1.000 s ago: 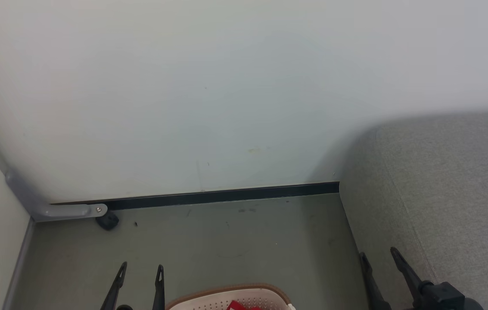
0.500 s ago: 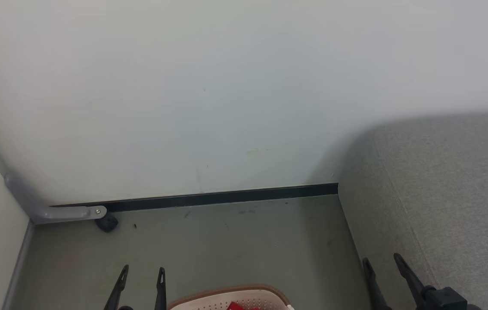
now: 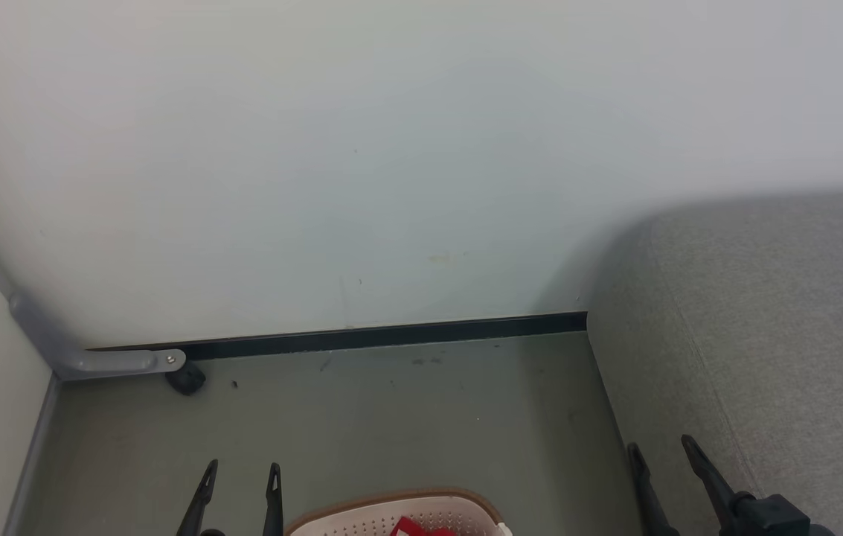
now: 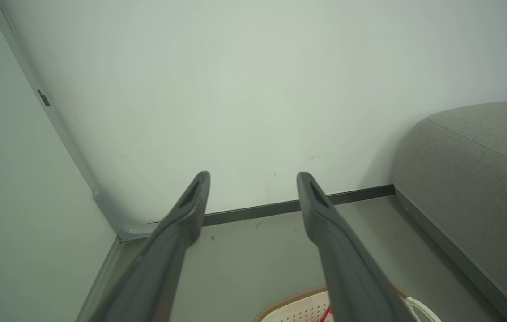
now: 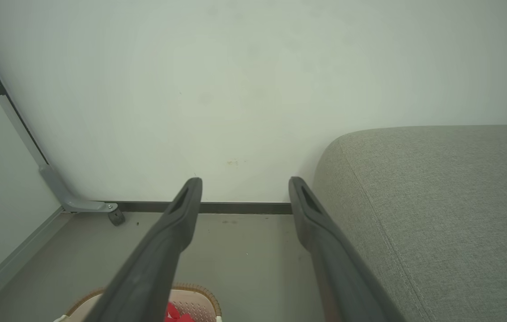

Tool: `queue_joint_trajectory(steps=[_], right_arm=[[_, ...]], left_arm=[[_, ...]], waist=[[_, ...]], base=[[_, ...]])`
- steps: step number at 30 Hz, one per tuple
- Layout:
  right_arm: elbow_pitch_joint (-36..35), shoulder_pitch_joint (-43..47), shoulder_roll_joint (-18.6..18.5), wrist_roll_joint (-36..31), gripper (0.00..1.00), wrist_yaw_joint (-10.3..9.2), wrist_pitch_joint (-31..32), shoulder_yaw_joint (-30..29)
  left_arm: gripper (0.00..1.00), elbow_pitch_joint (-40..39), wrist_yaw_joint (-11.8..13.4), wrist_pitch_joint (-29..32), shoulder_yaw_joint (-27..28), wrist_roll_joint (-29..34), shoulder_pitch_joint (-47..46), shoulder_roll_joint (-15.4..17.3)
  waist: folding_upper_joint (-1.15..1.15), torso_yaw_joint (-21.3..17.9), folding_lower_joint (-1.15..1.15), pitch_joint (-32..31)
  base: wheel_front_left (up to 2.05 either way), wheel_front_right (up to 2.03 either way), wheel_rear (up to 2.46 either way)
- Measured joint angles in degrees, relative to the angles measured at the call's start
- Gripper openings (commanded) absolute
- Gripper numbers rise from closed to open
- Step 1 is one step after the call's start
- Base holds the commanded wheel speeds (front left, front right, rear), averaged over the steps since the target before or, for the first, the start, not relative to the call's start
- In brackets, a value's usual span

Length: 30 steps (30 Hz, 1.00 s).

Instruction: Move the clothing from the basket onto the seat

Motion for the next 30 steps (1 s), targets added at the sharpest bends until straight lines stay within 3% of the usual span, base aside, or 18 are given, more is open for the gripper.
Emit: queue_joint_trajectory(steps=[14,30], right_arm=[[-3.7,-2.3,-0.8,-0.2,1.0,0.08,0.0,-0.9],[-8.5,-15.2,-2.5,-1.4,1.0,0.08,-0.4,-5.0]], left_arm=[[1.0,-0.9,-0.1,0.2,0.0,0.4,-4.2,1.3],[1.0,5.9,-4.2,3.2,-5.6,4.3,-16.1,1.4]], waist=[[0.0,0.0,0.0,6.0],[0.01,-1.0,0.01,19.4]], base=[[0.0,0.0,0.0],[0.0,0.0,0.0]])
